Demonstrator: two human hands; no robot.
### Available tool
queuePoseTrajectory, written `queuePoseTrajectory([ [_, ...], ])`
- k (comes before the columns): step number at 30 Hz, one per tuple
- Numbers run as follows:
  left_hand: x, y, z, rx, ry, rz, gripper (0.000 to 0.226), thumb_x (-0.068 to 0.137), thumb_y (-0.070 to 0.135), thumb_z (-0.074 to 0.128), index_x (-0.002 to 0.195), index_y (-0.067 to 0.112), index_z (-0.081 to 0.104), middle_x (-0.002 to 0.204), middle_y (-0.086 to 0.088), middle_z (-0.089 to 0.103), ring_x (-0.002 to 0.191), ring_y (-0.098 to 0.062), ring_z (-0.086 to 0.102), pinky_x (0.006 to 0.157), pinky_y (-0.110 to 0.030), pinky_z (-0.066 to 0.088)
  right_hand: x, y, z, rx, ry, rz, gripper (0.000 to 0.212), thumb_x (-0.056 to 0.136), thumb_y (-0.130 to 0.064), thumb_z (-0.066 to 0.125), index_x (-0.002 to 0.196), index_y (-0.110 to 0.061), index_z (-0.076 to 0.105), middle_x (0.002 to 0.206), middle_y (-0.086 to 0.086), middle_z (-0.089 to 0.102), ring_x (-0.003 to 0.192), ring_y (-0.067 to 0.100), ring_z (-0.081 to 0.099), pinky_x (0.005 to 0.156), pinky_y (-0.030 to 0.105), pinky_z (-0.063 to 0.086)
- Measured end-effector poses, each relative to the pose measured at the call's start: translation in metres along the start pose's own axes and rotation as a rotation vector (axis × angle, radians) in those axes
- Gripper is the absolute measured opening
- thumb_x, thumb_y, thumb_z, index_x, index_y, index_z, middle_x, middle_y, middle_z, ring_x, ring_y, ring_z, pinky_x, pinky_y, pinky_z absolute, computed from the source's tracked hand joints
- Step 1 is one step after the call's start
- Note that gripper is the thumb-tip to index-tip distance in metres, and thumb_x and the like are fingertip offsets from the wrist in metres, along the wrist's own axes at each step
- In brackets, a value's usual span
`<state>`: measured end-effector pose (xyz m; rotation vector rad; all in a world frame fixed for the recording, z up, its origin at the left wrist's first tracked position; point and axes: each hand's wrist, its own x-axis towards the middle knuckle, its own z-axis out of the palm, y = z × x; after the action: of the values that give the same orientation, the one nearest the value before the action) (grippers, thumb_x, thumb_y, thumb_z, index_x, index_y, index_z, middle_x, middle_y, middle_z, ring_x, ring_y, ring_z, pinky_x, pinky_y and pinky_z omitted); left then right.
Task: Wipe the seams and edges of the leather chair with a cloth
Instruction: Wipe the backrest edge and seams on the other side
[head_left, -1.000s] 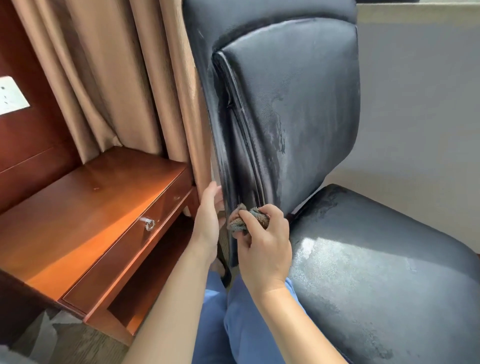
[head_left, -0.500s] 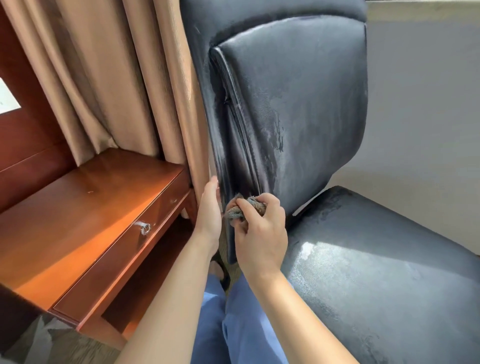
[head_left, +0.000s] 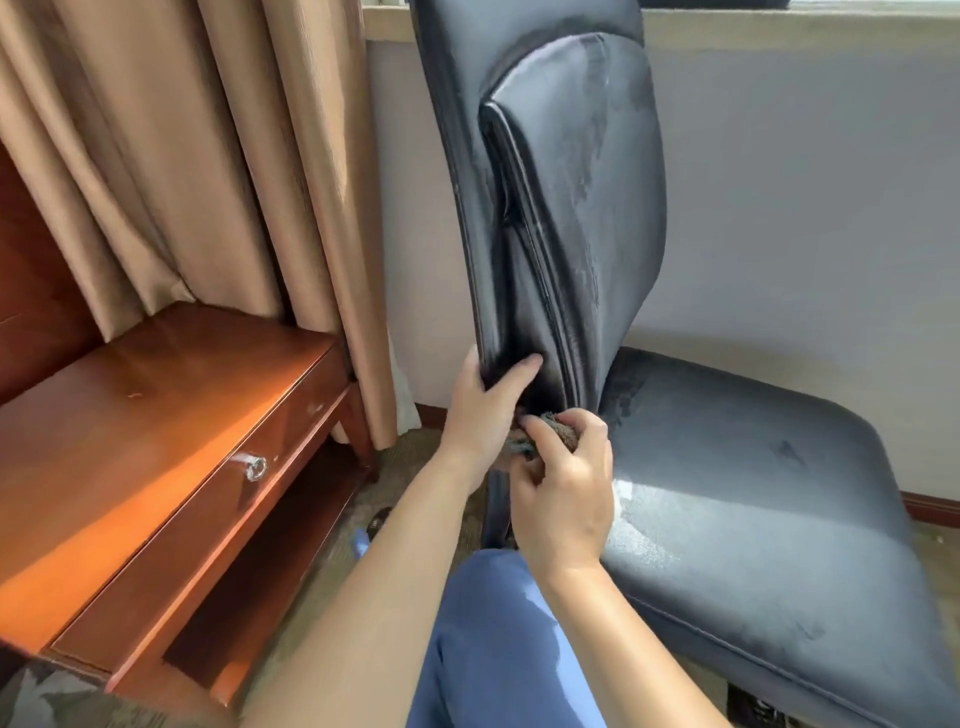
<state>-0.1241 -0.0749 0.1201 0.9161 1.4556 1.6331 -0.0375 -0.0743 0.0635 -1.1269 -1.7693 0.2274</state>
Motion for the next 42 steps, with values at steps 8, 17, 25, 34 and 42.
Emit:
queuePoseTrajectory([
  [8, -0.012, -0.002, -0.002, -0.028, -0.032, 0.008, 0.029, 0.092, 0.025, 0.062, 0.121, 0.021, 0.061, 0.116, 0.004, 0.069, 0.109, -0.010, 0.064, 0.093, -0.029, 0.050, -0.010, 0.015, -0.006, -0.038, 0.033, -0.032, 0.036, 0.064, -0.011, 0.061, 0.097, -0.021, 0.071, 0.112, -0.002, 0.041, 0.092, 0.025, 0.052, 0.053, 0.029, 0.045],
  [17, -0.027, -0.004, -0.006, -0.051, -0.054, 0.034, 0.020, 0.090, 0.025, 0.064, 0.109, 0.025, 0.066, 0.113, 0.002, 0.071, 0.112, -0.015, 0.064, 0.103, -0.043, 0.047, -0.021, 0.021, -0.010, -0.025, 0.040, 0.003, 0.033, 0.068, -0.019, 0.052, 0.095, -0.021, 0.072, 0.110, -0.002, 0.042, 0.088, 0.027, 0.055, 0.058, 0.033, 0.046],
  [25, -0.038, -0.014, -0.006, -0.097, -0.075, 0.035, 0.031, 0.088, 0.041, 0.059, 0.115, 0.027, 0.066, 0.119, 0.004, 0.068, 0.117, -0.013, 0.060, 0.106, -0.046, 0.041, -0.021, 0.018, -0.010, 0.023, 0.094, -0.089, 0.040, 0.072, -0.019, 0.047, 0.104, -0.020, 0.072, 0.115, 0.000, 0.042, 0.095, 0.021, 0.047, 0.062, 0.029, 0.048],
  [34, -0.056, -0.023, 0.000, -0.144, 0.041, 0.001, 0.033, 0.101, 0.035, 0.043, 0.127, 0.027, 0.060, 0.126, 0.007, 0.065, 0.121, -0.010, 0.058, 0.111, -0.044, 0.038, -0.046, 0.041, -0.002, -0.113, -0.096, -0.080, 0.046, 0.070, -0.019, 0.057, 0.114, -0.025, 0.068, 0.109, 0.002, 0.041, 0.085, 0.028, 0.058, 0.043, 0.029, 0.048],
  [42, -0.067, -0.026, 0.010, -0.215, 0.072, -0.035, 0.031, 0.103, 0.027, 0.037, 0.111, 0.026, 0.068, 0.110, 0.011, 0.071, 0.107, -0.001, 0.063, 0.095, -0.027, 0.044, -0.002, 0.004, -0.026, 0.130, 0.157, -0.113, 0.032, 0.072, -0.015, 0.056, 0.100, -0.015, 0.072, 0.104, 0.008, 0.061, 0.085, 0.024, 0.062, 0.060, 0.025, 0.048],
])
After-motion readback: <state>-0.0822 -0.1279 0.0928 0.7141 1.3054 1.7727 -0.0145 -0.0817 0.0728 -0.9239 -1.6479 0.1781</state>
